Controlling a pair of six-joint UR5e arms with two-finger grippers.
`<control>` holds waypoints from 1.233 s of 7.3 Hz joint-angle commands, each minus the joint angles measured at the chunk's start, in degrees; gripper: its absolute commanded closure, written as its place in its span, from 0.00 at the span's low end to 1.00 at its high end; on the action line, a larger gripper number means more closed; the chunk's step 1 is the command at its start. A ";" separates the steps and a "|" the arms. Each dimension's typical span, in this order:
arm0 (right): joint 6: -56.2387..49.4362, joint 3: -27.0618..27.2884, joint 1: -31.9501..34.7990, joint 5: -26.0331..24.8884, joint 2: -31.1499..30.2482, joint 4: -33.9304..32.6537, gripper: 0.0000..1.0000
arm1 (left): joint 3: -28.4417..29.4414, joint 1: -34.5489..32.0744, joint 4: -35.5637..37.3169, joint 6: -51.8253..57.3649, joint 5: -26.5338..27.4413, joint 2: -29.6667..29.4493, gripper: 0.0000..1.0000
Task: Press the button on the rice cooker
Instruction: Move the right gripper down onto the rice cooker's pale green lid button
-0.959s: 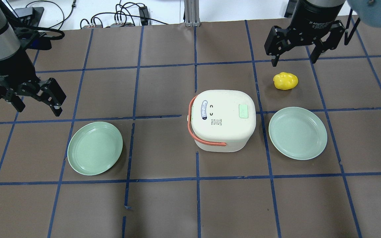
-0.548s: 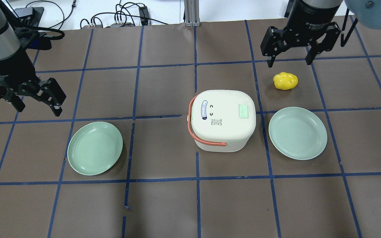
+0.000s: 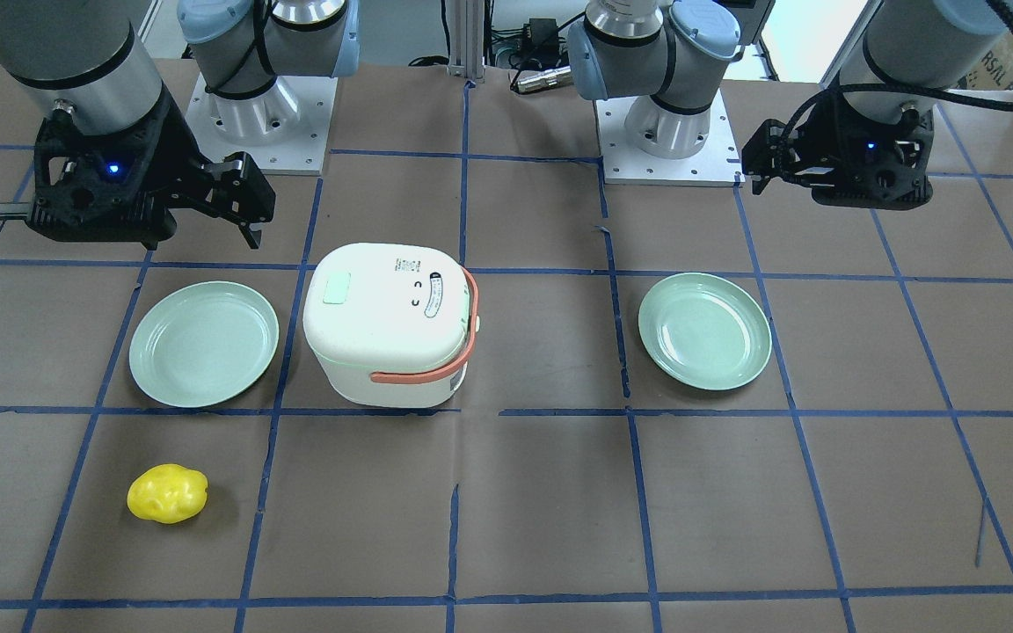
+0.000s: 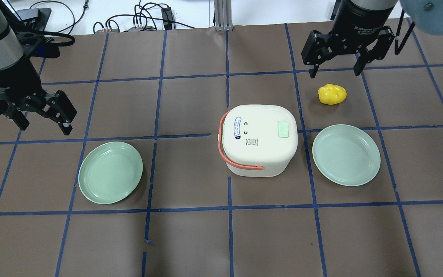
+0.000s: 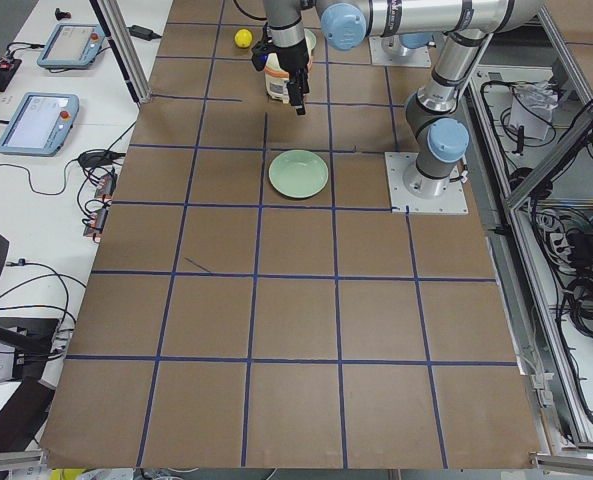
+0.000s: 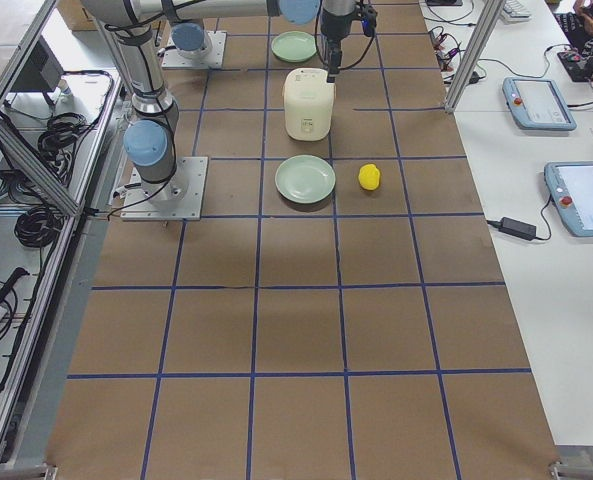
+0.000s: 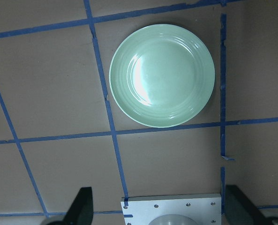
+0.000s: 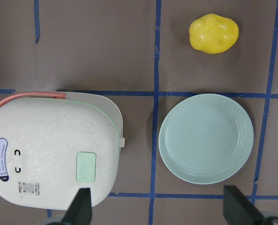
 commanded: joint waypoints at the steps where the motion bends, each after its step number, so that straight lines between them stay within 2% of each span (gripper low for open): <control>1: -0.04 0.02 0.00 0.07 -0.15 -0.24 0.00 | -0.07 0.00 0.00 0.00 0.00 0.00 0.00; 2: 0.13 0.02 0.00 0.24 -0.06 -0.32 0.00 | 0.02 0.00 0.00 0.00 0.00 0.00 0.00; 4: 0.74 0.28 1.31 4.44 0.29 -0.32 0.00 | -0.07 0.00 0.00 0.00 0.00 0.00 0.00; 5: 0.75 0.63 3.15 3.94 0.29 -0.41 0.03 | 0.02 0.00 0.00 0.00 0.00 0.00 0.00; 6: 3.36 2.29 3.60 4.54 0.38 -1.28 0.07 | 0.02 0.00 0.00 0.00 0.00 0.00 0.00; 7: 4.17 5.61 4.13 4.37 0.38 -5.82 0.08 | 0.02 0.00 0.00 0.00 0.00 0.00 0.00; 8: 4.79 9.99 4.13 4.37 0.03 -10.91 0.29 | 0.02 0.00 0.00 0.00 0.00 0.00 0.00; 9: 4.88 12.39 4.13 4.37 -0.06 -14.09 0.58 | 0.02 0.00 0.00 0.00 0.00 0.00 0.00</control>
